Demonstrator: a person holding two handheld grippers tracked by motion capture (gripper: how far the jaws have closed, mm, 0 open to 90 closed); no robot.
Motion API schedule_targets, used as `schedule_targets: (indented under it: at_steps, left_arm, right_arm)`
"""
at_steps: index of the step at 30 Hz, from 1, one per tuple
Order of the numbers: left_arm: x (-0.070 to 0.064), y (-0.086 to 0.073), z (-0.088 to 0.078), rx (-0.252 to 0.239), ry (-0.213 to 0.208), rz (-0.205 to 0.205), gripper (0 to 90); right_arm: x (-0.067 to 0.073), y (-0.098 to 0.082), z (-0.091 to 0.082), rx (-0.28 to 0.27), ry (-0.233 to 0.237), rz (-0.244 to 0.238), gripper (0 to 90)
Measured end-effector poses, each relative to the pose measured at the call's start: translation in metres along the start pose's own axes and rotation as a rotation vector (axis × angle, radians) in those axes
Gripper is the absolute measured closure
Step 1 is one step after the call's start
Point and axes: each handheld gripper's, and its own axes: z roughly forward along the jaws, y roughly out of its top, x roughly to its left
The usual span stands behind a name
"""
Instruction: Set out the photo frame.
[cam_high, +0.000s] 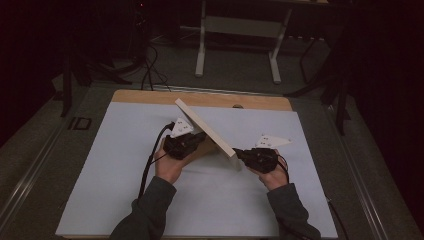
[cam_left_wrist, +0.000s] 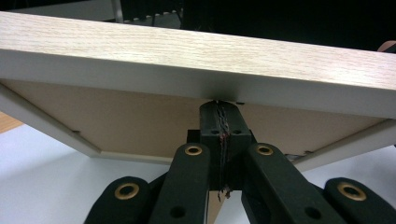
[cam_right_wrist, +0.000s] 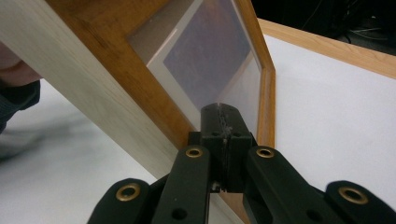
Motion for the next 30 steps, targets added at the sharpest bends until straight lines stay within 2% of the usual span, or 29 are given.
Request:
schedule_targets:
  at_steps: [22,30]
  left_arm:
    - [-0.001,-0.002,0.005,0.016,-0.010,0.003,90.0]
    - [0.000,-0.003,0.007,0.023,-0.030,0.006,90.0]
  right_arm:
    - [0.016,0.005,0.007,0.010,0.035,-0.039,89.6]
    - [0.021,0.007,0.011,0.017,0.046,-0.056,89.6]
